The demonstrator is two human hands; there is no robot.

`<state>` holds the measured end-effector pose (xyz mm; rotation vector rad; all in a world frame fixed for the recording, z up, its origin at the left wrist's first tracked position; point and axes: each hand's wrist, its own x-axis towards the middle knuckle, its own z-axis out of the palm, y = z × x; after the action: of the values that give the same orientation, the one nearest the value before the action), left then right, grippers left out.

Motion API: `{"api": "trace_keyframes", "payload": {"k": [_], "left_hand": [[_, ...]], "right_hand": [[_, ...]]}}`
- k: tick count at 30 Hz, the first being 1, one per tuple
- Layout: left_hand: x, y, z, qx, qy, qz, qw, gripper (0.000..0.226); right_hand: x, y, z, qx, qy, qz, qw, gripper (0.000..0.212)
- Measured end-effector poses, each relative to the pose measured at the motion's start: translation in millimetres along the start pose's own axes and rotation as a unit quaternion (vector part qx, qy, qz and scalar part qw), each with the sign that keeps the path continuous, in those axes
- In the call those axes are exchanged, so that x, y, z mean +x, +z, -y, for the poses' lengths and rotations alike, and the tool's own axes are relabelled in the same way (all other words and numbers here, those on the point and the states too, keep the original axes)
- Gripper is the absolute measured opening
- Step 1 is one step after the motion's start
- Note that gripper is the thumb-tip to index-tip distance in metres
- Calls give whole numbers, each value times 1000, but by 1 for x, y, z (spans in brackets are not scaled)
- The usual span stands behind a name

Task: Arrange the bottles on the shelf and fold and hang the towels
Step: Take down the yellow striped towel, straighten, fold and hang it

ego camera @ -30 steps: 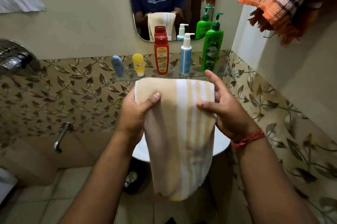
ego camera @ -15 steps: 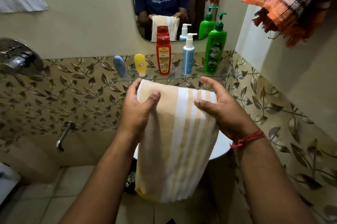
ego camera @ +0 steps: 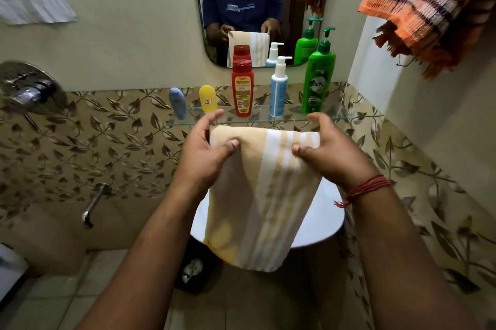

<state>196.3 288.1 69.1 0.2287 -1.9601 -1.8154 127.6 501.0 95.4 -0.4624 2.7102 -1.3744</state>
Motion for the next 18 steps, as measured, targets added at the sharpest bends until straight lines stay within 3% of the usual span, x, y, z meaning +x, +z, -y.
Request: {"api": "trace_keyframes", "payload": {"k": [3, 7, 10, 13, 18], "left_hand": [[7, 4, -5, 16, 29, -51, 998, 52], [15, 2, -10, 29, 43, -105, 993, 37], [21, -3, -12, 33, 57, -112, 992, 35], [28, -8, -16, 42, 61, -90, 993, 43], [32, -11, -21, 110, 93, -54, 988, 56]], "right_hand": [[5, 5, 9, -53, -11, -44, 998, 59], [13, 10, 12, 212, -10, -63, 975, 50], [16, 9, 12, 341, -51, 4, 939, 70], [16, 10, 15, 233, -117, 13, 965, 82], [23, 20, 21, -20, -131, -95, 987, 71]]}}
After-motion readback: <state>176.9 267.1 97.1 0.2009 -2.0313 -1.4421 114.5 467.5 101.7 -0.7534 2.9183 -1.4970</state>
